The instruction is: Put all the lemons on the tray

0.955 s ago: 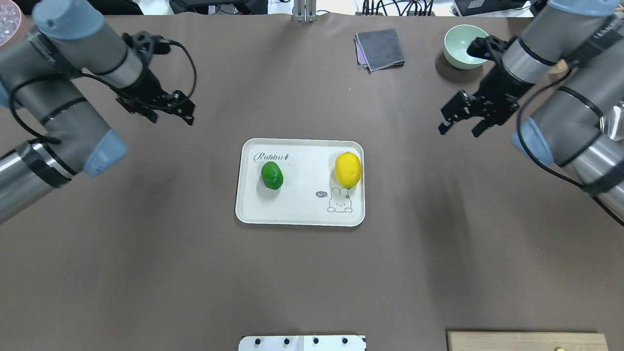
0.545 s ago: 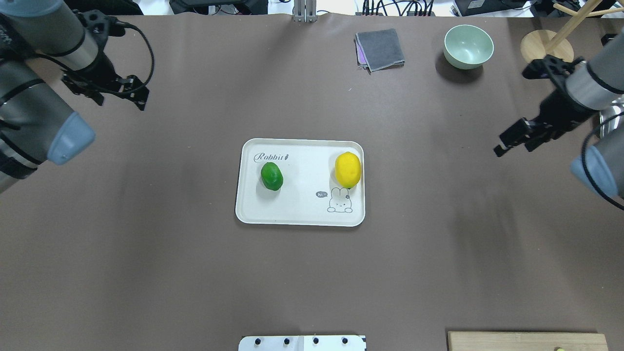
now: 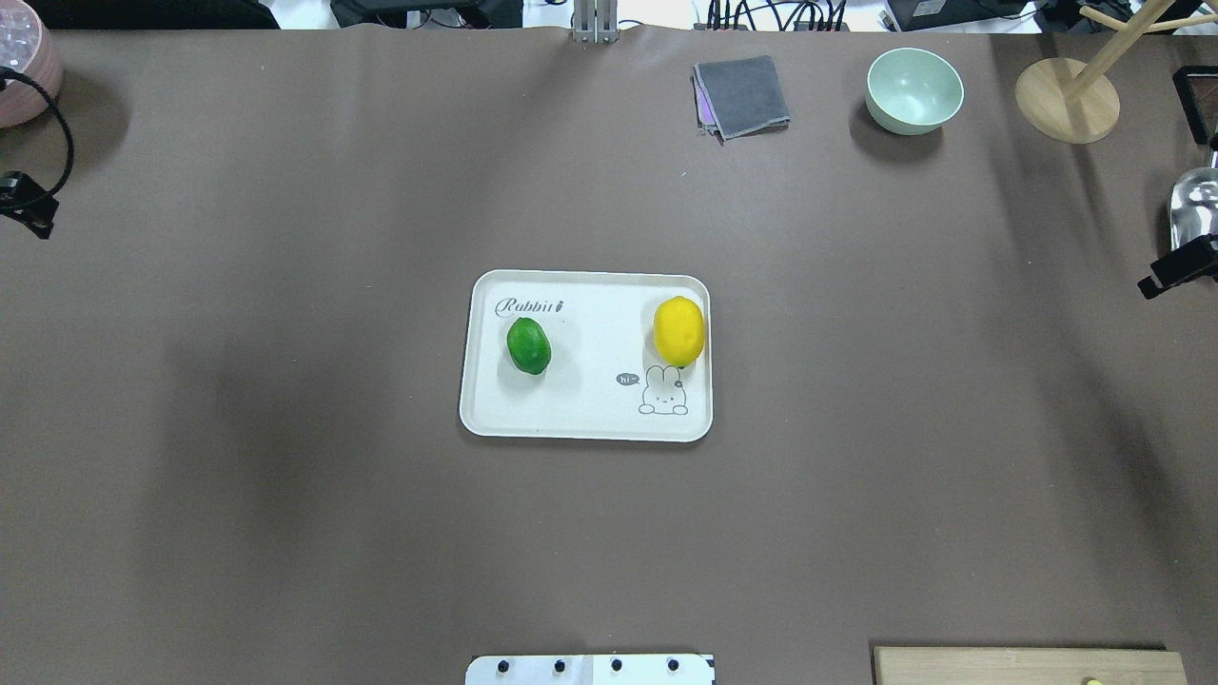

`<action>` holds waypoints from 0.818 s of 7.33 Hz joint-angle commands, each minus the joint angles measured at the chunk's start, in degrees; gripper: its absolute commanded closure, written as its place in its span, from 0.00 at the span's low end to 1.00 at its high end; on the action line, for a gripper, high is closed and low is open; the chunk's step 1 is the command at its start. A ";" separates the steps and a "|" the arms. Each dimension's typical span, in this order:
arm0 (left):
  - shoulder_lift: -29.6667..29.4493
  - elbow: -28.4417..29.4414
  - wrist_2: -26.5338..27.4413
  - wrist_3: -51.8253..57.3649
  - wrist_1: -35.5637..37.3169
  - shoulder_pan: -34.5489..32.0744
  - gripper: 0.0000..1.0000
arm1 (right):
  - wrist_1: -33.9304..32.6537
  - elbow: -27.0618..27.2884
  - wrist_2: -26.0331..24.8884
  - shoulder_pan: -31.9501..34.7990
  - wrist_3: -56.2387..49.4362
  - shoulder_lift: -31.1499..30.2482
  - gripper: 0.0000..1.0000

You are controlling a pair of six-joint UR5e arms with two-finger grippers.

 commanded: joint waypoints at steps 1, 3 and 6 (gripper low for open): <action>5.06 -0.03 -1.36 1.57 -0.70 -4.58 0.01 | -0.05 -6.22 -0.93 6.24 -2.05 0.59 0.01; 6.47 0.50 -8.21 2.70 -1.32 -9.84 0.01 | -0.40 -12.90 -0.58 12.74 -3.64 2.95 0.01; 8.66 1.38 -10.60 8.51 -1.76 -16.52 0.01 | -8.64 -12.24 -0.93 16.98 -4.17 4.55 0.01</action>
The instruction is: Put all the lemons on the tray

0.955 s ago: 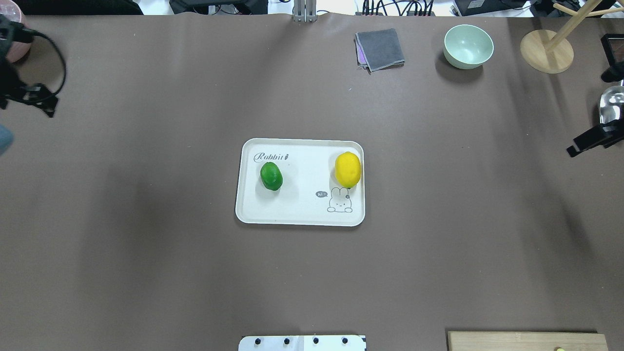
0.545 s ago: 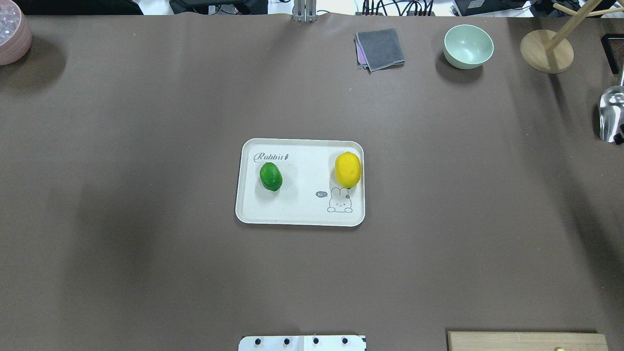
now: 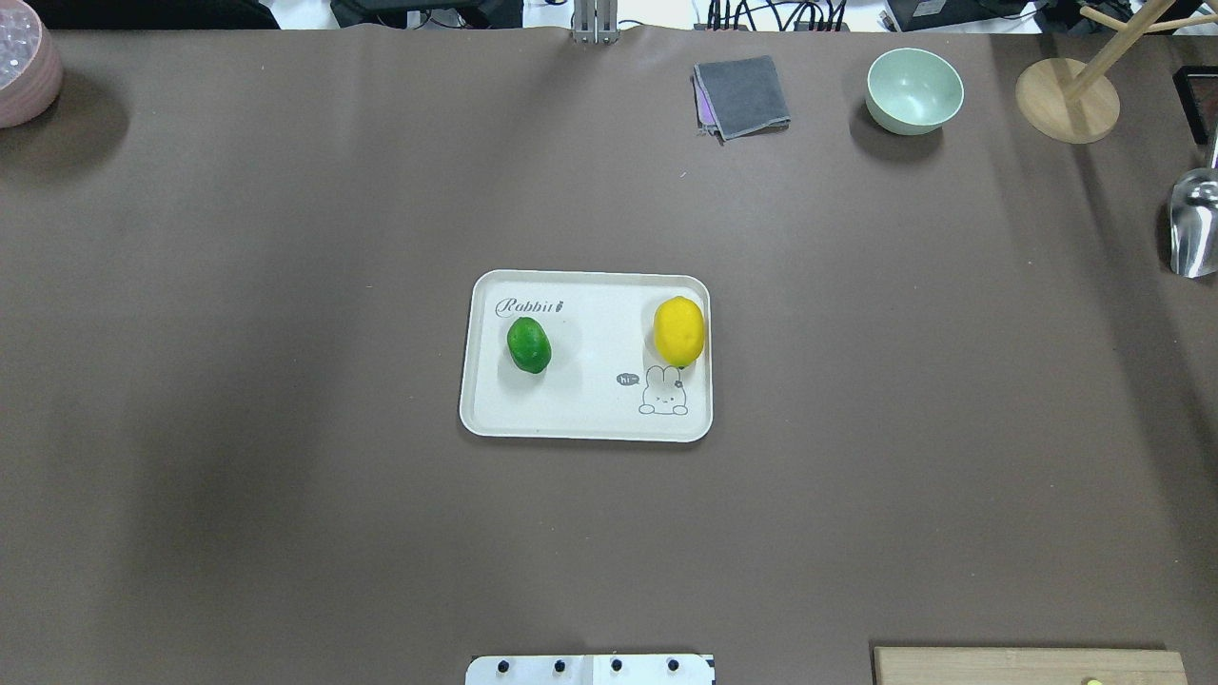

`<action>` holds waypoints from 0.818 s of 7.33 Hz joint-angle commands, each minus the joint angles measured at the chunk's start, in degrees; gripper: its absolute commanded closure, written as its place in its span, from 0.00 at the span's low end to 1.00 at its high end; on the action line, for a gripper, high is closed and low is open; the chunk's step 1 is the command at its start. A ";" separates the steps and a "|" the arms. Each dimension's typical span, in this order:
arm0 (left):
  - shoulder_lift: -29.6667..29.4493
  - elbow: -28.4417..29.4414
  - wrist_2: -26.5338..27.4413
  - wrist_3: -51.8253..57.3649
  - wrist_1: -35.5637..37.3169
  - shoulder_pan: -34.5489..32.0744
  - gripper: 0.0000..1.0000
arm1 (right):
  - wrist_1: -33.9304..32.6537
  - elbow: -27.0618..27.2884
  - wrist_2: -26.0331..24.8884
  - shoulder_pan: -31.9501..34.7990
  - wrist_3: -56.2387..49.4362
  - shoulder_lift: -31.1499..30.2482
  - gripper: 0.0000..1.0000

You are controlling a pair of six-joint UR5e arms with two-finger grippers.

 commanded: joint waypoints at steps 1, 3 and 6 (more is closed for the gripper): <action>1.33 0.69 -0.46 4.51 -1.45 -3.59 0.01 | -2.99 2.83 -0.42 1.75 -0.16 -0.62 0.01; 6.49 1.48 -0.55 11.35 -5.04 -6.40 0.01 | -3.25 3.99 0.45 1.75 -0.08 -1.24 0.01; 7.40 0.96 -0.72 11.13 -6.91 -6.67 0.01 | -6.95 7.60 0.81 1.40 0.63 -3.53 0.01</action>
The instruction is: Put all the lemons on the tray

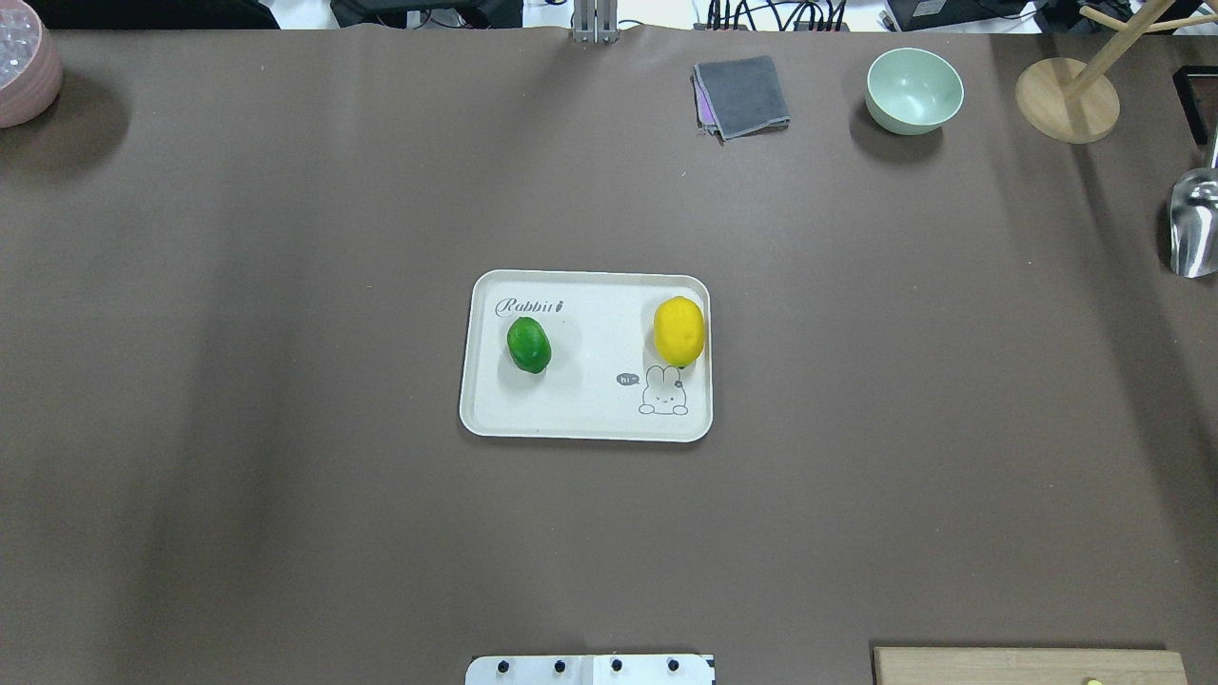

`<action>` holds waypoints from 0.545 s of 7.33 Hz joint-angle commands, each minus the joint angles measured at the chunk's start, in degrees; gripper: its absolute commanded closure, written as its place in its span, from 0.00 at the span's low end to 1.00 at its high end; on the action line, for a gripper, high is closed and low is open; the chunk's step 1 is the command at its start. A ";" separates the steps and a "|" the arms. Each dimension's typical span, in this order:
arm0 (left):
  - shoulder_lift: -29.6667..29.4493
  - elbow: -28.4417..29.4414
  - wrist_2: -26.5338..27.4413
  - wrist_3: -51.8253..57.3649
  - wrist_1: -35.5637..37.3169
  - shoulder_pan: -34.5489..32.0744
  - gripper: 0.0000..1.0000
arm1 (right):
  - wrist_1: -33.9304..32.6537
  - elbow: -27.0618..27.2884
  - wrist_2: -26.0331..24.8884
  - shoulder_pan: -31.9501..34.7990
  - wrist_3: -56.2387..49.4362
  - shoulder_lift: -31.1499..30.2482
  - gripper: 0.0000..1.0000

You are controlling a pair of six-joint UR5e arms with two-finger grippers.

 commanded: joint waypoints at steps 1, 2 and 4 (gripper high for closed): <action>0.14 -0.44 -0.02 -0.05 -0.41 -0.10 0.01 | -0.45 0.86 0.23 -0.34 0.19 -0.69 0.01; -0.38 -0.44 -0.02 0.03 -0.41 -0.02 0.01 | -0.36 0.86 0.49 -0.34 0.11 -0.69 0.00; -0.39 -0.44 -0.02 -0.05 -0.41 -0.01 0.01 | -0.36 0.59 0.50 -0.34 0.11 -0.78 0.00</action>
